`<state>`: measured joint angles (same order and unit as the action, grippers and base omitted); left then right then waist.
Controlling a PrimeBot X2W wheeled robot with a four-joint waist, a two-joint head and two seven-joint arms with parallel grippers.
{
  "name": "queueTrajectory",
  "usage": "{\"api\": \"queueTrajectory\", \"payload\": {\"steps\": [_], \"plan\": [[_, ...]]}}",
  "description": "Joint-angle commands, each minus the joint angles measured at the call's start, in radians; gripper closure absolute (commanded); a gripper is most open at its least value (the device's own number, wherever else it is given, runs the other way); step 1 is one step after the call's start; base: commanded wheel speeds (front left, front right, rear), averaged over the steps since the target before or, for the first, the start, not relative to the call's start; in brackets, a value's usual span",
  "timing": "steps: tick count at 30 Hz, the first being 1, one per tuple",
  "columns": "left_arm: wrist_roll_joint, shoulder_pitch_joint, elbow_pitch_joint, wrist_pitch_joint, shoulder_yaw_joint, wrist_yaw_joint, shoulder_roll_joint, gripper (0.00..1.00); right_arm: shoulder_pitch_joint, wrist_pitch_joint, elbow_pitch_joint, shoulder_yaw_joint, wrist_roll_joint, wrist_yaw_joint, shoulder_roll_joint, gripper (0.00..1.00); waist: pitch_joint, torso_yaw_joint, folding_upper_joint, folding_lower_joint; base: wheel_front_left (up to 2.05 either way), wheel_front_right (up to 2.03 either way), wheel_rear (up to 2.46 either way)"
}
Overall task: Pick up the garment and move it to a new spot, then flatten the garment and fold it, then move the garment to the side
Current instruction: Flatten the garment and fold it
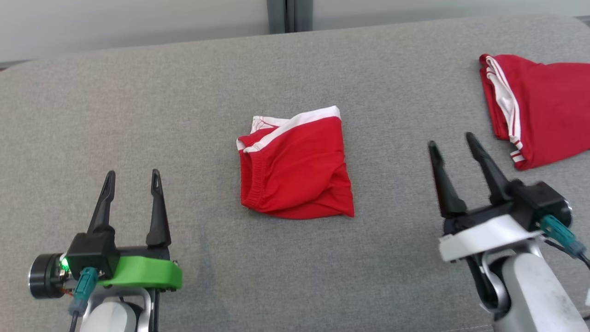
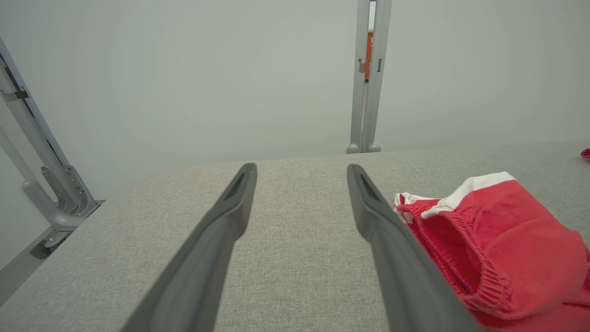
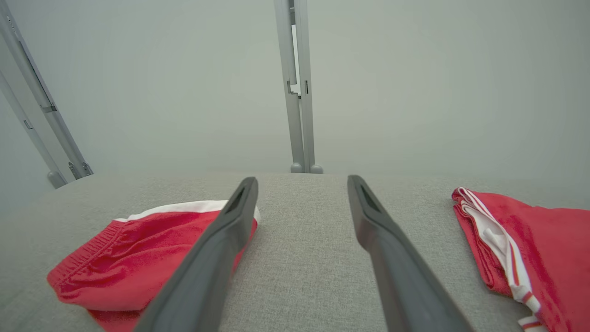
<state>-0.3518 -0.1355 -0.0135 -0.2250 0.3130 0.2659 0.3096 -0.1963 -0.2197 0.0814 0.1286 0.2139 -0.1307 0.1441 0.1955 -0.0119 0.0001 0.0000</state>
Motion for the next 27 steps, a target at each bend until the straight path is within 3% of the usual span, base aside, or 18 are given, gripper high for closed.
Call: {"api": "queueTrajectory", "payload": {"steps": [1, 9, 27], "plan": [[-0.005, 0.024, -0.001, 0.000, -0.005, 0.008, 0.012, 0.00, 0.036, 0.012, -0.030, -0.025, -0.006, 0.000, -0.004, 0.00, -0.036, -0.023, -0.0001, 0.0000, 0.00, 0.00, 0.00], [-0.013, 0.095, 0.003, -0.002, 0.004, 0.017, 0.019, 0.00, 0.178, 0.096, -0.157, -0.102, -0.011, 0.000, -0.015, 0.00, -0.105, -0.040, -0.0001, 0.0000, 0.00, 0.00, 0.00], [-0.046, 0.172, -0.030, -0.010, 0.008, 0.014, 0.022, 0.00, 0.294, 0.184, -0.253, -0.092, 0.003, 0.000, -0.026, 0.00, -0.183, -0.032, -0.0001, 0.0000, 0.00, 0.00, 0.00]]}}
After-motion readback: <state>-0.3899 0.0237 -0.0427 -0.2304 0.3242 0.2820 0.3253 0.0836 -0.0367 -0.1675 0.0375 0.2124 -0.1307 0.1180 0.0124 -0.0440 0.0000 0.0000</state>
